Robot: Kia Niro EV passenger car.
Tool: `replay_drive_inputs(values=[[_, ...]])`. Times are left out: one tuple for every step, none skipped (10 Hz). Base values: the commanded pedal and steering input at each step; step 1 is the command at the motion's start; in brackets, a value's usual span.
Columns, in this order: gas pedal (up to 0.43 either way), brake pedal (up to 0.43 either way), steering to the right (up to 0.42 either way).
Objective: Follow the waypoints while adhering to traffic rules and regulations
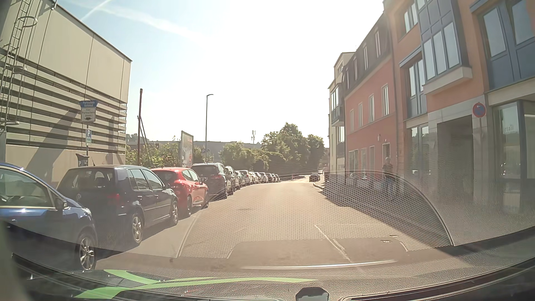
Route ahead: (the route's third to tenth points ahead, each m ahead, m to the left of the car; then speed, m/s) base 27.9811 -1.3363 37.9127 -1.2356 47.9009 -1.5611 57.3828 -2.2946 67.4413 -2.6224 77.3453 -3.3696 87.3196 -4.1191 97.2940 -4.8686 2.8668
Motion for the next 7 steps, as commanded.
replay_drive_inputs(values=[[0.110,0.000,0.039],[0.110,0.000,0.038],[0.110,0.000,0.038],[0.110,0.000,0.038],[0.110,0.000,0.037],[0.118,0.000,0.037],[0.130,0.000,0.035]])
